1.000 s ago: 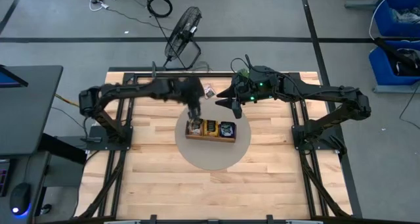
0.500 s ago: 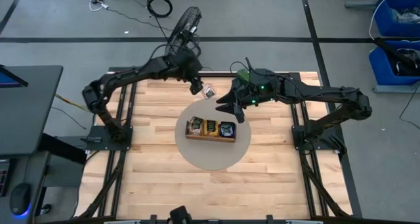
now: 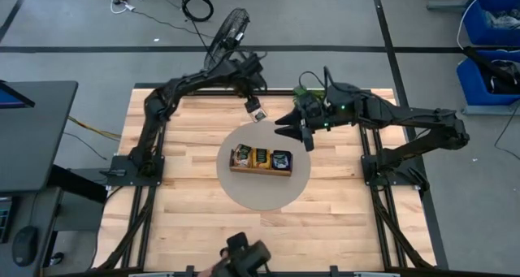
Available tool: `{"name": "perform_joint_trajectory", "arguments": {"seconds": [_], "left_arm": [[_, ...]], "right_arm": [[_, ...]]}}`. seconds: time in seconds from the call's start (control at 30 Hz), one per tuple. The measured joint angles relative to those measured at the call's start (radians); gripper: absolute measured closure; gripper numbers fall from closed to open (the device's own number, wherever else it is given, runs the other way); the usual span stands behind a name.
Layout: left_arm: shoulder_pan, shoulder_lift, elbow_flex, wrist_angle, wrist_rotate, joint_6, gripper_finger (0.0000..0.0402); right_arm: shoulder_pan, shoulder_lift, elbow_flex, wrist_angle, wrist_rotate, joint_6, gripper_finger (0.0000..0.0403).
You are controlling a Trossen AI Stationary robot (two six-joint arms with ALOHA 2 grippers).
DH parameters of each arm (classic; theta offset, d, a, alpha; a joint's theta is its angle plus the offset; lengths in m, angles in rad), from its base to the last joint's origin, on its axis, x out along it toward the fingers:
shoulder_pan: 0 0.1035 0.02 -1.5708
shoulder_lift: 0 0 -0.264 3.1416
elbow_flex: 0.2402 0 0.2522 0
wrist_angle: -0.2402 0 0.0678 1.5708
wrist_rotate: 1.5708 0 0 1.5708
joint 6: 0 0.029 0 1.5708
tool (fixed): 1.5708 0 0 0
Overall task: Pick & Place Tea
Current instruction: Put the brown tea bag into the left section of the wooden organizer
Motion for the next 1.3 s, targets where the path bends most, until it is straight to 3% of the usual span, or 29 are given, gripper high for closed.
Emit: {"name": "perform_joint_trajectory", "arguments": {"seconds": [0.17, 0.97, 1.1, 1.23, 1.3], "left_arm": [[0.048, 0.093, 0.058, -0.075, 0.128, -0.052, 0.0103], [0.033, 0.208, 0.045, -0.063, 0.167, -0.082, 0.0105], [0.038, 0.209, 0.045, -0.067, 0.214, -0.085, 0.0133], [0.055, 0.224, 0.047, -0.093, 0.306, -0.106, 0.0191], [0.064, 0.229, 0.047, -0.115, 0.296, -0.106, 0.0226]], "right_arm": [[0.016, -0.001, 0.000, -0.005, 0.010, 0.009, 0.0221], [0.033, -0.001, 0.000, 0.005, 0.074, 0.013, 0.0221], [0.033, -0.001, 0.000, 0.005, 0.098, 0.015, 0.0221], [0.033, -0.001, 0.000, 0.005, 0.105, 0.023, 0.0221], [0.033, -0.001, 0.000, 0.005, 0.105, 0.026, 0.0221]]}}
